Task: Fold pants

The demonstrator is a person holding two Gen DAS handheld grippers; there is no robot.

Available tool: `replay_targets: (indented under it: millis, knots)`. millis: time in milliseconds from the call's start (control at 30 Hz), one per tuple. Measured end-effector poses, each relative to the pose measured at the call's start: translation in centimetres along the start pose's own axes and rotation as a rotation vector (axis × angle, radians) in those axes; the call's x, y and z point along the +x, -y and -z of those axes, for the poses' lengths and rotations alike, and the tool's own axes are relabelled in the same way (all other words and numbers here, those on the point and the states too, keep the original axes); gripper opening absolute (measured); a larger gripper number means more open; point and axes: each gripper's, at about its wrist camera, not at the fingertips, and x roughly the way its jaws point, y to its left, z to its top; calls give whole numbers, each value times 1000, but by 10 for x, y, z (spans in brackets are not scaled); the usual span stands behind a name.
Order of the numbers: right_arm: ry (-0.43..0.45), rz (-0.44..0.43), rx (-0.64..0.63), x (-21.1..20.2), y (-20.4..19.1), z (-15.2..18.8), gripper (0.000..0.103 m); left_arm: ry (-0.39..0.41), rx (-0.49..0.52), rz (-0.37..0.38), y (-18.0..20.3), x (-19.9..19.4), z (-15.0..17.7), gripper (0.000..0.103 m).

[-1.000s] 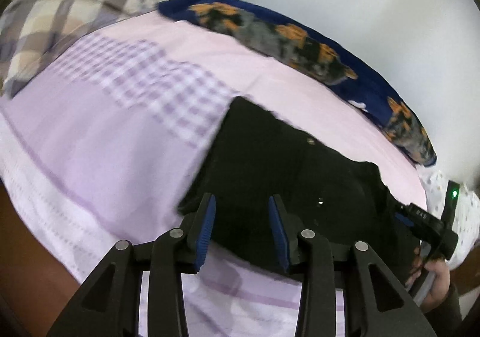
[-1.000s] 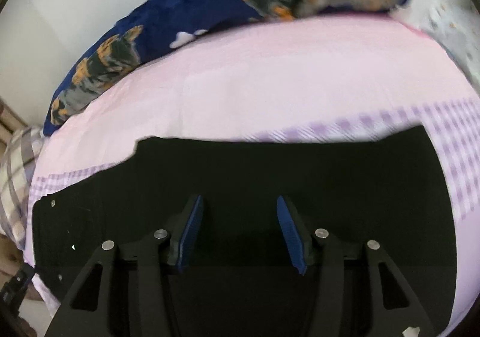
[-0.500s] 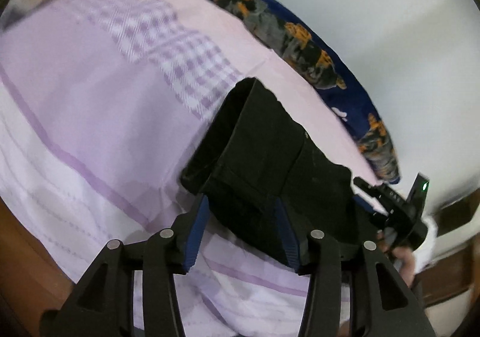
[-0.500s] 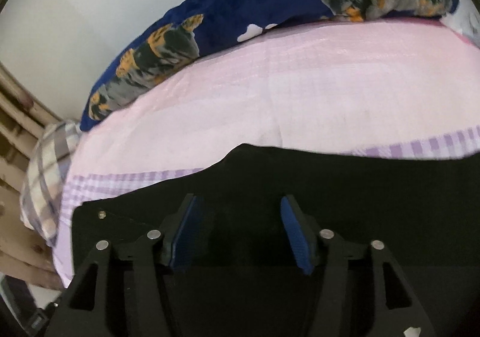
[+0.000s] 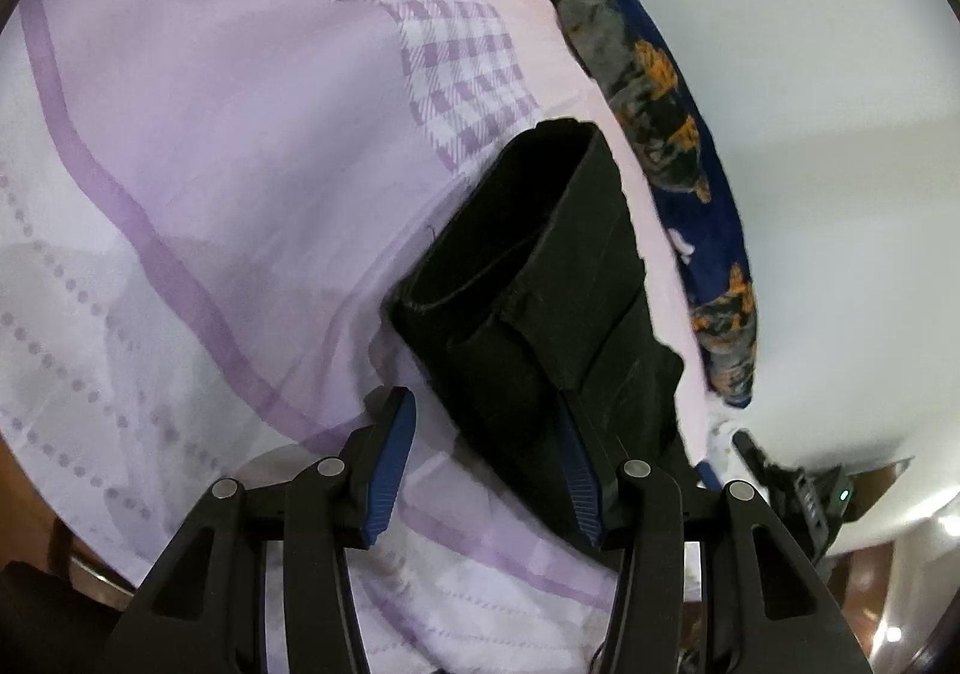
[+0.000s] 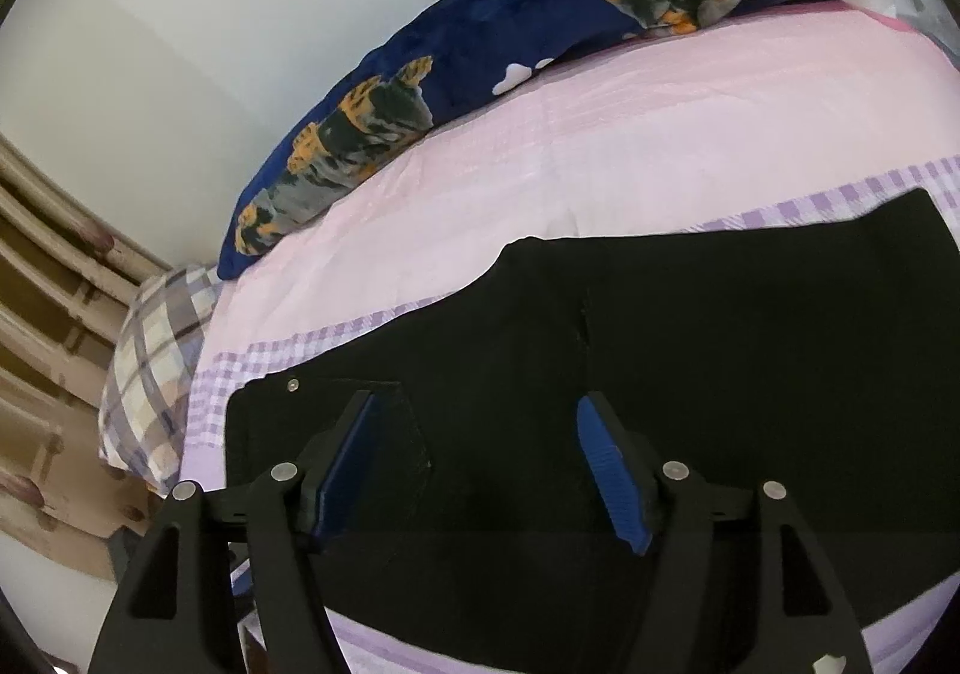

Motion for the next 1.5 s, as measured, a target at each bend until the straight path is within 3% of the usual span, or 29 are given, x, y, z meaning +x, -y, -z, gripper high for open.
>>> replay_targets:
  millis: [367,433,500,600,767,967,1233,1500]
  knots:
    - [-29,6,39,3,6,19,67,78,-16,34,3,10,-17,53]
    - [-31,5,42,4,6,23,67,94,16,-5,6,11,-15,41]
    - [-28,7,38,2,6,25,67,111,77,-49,13,10,-12,28]
    - [-12,16,35,-5,8,25,67,144,142,-45,27,4,-9,23]
    - [39,34,48,-31,22,19,67,190,376,-32,92,-10,1,21]
    - [103,52,84,-69,51,13,67,188,629,46,176,-4,25,21]
    - [177,82,114,-123,97,8,67,49,913,93,268,53,94,20]
    - [207,83,189,-153,147,10,68,-161,1015,125,299,124,160,20]
